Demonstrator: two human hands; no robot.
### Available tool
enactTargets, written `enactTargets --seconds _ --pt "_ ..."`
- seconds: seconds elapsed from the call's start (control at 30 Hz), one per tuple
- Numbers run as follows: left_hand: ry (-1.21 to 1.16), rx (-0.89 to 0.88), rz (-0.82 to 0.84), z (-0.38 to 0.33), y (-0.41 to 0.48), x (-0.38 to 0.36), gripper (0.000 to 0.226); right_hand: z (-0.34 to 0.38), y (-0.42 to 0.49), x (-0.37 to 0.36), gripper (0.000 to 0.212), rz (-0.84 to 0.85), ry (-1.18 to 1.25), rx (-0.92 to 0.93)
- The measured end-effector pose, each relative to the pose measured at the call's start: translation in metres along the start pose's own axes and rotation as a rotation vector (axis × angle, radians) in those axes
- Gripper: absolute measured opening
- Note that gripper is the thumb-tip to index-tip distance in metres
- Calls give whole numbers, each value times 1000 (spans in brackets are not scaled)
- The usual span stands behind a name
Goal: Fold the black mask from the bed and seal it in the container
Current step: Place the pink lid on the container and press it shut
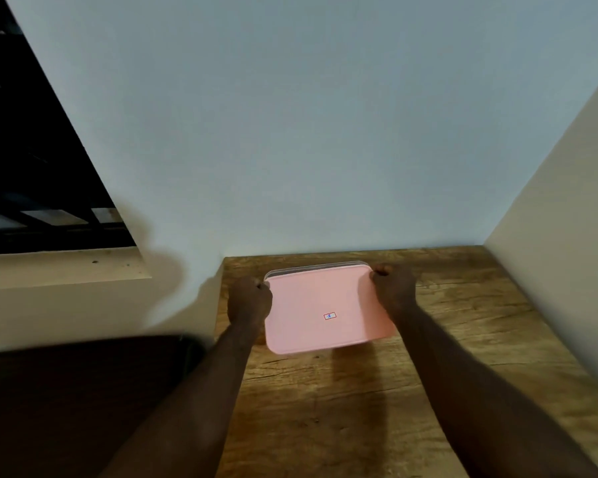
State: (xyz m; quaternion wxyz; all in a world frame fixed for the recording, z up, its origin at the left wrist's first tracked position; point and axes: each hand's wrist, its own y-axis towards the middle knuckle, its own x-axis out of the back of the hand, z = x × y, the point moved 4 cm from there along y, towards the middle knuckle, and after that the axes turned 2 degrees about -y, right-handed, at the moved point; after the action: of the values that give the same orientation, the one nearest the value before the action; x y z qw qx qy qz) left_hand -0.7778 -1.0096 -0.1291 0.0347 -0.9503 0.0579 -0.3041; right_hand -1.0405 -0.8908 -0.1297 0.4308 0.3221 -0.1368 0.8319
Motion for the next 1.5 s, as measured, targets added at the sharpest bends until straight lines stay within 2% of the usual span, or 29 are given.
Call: enactTargets --seconds 0.23,0.4,0.83,1.07,1.2,1.33,1.5 --pt "80 -43 -49 -10 -3 -9 19 2 6 1 28 1 -56 25" --pt "164 -104 -28 -18 2 -10 27 3 9 0 29 14 -59 28" --pt "148 -93 -5 -21 25 -15 22 3 18 -6 30 43 -57 8" --pt "159 -142 61 -18 42 -19 19 5 24 -7 29 39 -100 76" --pt "118 -110 47 -15 44 -24 16 2 23 -12 30 38 -74 56" --pt "83 -60 84 -11 44 -27 25 2 29 -14 30 64 -113 62" --pt "-91 78 77 8 34 -21 29 18 52 -19 32 190 -219 145"
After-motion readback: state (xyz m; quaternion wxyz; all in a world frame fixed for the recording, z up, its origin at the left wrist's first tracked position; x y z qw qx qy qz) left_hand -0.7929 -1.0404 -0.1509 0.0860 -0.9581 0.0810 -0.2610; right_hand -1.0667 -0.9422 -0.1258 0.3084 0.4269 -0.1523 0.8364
